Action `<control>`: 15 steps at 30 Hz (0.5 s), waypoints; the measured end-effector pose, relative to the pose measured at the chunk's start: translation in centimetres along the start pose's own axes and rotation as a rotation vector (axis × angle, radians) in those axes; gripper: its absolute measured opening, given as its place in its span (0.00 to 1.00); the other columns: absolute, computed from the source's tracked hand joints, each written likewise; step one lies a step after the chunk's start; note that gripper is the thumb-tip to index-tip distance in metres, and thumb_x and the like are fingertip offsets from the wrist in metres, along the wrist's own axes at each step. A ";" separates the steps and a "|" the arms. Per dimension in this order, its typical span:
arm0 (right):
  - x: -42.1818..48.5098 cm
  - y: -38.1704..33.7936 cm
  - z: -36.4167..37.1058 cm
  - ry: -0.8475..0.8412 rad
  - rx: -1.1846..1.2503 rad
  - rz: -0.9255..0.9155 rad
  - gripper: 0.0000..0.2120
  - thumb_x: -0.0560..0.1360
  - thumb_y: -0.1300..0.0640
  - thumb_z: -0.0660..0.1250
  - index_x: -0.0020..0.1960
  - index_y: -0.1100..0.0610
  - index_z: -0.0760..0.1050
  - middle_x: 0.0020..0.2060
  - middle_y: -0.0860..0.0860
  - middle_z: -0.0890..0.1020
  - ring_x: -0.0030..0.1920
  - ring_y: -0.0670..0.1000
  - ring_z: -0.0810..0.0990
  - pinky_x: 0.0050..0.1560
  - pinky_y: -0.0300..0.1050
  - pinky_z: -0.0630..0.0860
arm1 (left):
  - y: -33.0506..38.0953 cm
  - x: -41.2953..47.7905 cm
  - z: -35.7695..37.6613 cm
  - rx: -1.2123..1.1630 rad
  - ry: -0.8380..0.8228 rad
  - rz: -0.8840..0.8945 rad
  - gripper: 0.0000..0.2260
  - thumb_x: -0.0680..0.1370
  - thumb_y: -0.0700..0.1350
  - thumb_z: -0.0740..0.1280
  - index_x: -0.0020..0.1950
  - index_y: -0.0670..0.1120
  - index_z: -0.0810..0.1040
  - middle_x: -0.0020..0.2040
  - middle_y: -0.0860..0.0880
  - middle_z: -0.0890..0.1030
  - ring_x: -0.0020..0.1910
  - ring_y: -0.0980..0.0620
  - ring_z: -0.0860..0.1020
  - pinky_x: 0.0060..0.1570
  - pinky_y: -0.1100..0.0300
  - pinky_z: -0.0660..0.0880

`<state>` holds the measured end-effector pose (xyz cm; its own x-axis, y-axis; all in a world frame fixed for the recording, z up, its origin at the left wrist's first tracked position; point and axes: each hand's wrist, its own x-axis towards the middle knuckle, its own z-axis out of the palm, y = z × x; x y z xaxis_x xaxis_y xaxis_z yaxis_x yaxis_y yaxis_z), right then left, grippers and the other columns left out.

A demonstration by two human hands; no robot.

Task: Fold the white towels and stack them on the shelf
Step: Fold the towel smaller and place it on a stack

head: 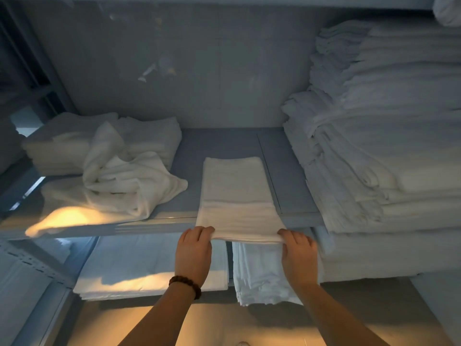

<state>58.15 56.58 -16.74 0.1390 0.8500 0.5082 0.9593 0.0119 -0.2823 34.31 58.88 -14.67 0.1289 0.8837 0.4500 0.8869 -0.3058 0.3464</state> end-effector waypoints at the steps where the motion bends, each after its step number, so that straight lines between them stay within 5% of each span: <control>1: -0.4 -0.4 -0.7 0.023 0.019 0.009 0.19 0.62 0.73 0.73 0.48 0.56 0.80 0.38 0.51 0.82 0.39 0.55 0.81 0.47 0.53 0.76 | 0.2 -0.6 -0.7 -0.031 0.003 -0.017 0.15 0.66 0.30 0.72 0.50 0.42 0.80 0.45 0.44 0.81 0.42 0.44 0.79 0.46 0.49 0.79; 15: 1.5 -3.9 -5.6 0.187 0.390 0.263 0.09 0.77 0.60 0.64 0.56 0.59 0.75 0.48 0.55 0.80 0.45 0.52 0.71 0.47 0.54 0.75 | 2.3 0.4 -5.8 -0.304 0.191 -0.215 0.15 0.78 0.34 0.60 0.64 0.42 0.71 0.59 0.41 0.73 0.45 0.45 0.76 0.44 0.53 0.77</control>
<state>55.99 54.83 -10.34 0.4393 0.7421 0.5063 0.7274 0.0369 -0.6852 33.84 56.48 -8.91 -0.1548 0.8658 0.4759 0.7097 -0.2376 0.6632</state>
